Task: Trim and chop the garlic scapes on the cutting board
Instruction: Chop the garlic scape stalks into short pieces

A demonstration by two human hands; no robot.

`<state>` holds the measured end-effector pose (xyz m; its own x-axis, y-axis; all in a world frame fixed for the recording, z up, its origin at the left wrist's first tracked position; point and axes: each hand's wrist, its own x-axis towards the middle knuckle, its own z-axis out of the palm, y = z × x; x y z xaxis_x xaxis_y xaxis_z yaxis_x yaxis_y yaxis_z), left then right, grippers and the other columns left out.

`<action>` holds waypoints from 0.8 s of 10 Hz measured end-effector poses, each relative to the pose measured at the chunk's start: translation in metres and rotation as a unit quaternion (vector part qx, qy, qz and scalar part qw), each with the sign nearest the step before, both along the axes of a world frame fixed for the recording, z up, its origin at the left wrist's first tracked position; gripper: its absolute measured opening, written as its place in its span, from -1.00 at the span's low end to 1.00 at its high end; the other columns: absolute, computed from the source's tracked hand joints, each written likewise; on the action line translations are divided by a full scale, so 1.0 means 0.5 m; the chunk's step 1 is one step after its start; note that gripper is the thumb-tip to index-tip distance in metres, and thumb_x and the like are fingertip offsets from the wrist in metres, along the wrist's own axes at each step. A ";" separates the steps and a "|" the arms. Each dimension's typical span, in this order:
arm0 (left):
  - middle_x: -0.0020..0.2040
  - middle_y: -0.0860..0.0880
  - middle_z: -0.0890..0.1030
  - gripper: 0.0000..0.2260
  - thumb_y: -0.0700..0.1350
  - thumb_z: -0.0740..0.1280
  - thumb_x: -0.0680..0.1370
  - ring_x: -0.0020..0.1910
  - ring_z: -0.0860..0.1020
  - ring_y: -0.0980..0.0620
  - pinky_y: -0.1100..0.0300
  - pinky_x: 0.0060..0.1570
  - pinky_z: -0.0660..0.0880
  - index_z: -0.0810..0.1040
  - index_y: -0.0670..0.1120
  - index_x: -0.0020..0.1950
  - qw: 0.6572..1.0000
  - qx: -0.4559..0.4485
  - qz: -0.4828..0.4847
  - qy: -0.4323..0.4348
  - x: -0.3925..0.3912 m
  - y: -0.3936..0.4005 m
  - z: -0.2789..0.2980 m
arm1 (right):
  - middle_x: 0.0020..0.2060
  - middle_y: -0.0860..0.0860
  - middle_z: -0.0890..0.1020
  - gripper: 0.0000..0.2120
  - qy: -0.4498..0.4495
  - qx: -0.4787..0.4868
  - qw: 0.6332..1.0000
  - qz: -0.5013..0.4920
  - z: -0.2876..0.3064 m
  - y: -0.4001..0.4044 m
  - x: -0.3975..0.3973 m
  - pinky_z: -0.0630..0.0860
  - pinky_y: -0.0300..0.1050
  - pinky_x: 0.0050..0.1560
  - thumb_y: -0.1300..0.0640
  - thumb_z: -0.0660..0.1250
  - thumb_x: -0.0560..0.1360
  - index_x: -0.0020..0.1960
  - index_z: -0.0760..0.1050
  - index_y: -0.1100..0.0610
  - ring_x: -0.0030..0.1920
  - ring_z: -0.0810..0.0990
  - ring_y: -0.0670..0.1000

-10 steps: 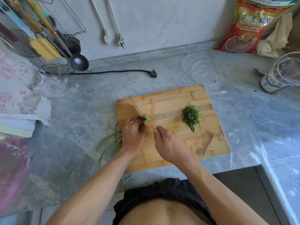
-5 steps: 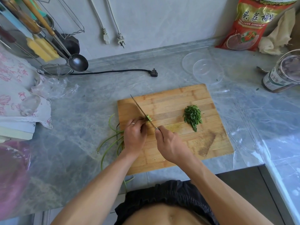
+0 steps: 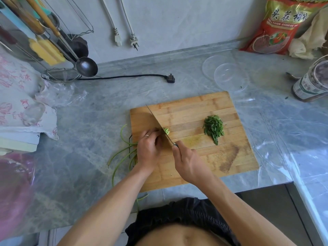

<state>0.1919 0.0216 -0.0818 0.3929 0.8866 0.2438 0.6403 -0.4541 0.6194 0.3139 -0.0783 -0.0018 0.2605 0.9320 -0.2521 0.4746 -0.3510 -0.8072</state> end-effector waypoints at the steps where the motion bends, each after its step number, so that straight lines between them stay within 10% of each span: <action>1: -0.02 0.00 0.68 -0.79 -0.37 0.38 0.47 -0.03 0.52 -0.02 0.16 -0.05 0.49 0.68 -0.17 0.04 1.000 0.013 -0.002 0.003 0.003 -0.005 -0.006 | -0.33 -0.05 0.41 -0.40 -0.079 -0.046 0.996 -0.011 0.020 -0.011 -0.007 0.22 -0.25 -0.42 -0.19 -0.32 0.52 0.11 0.37 0.10 -0.42 0.33 -0.11; 4: 0.05 0.00 0.69 -0.59 -0.43 0.39 0.33 -0.01 0.58 -0.06 0.08 -0.08 0.57 0.68 -0.12 0.12 0.994 0.052 -0.062 0.076 -0.018 0.013 0.006 | -0.32 0.00 0.39 -0.74 0.096 -0.059 0.993 -0.037 -0.009 0.033 -0.002 0.19 -0.03 -0.50 0.14 -0.05 0.66 -0.07 0.35 0.19 -0.52 0.16 0.03; 8: -0.04 0.03 0.72 -0.85 -0.29 0.48 0.47 -0.05 0.64 0.04 0.26 0.04 0.49 0.73 -0.10 -0.01 0.999 -0.011 0.021 -0.038 -0.020 0.003 0.016 | -0.45 0.02 0.42 -0.70 -0.024 -0.023 0.999 0.018 0.034 0.002 0.008 0.24 0.00 -0.34 0.02 0.02 0.67 -0.21 0.28 0.06 -0.41 0.36 0.08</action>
<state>0.1819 0.0228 -0.0739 0.3370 0.9072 0.2517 0.6091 -0.4139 0.6765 0.3181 -0.0771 0.0152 0.2406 0.9287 -0.2821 0.5247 -0.3690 -0.7671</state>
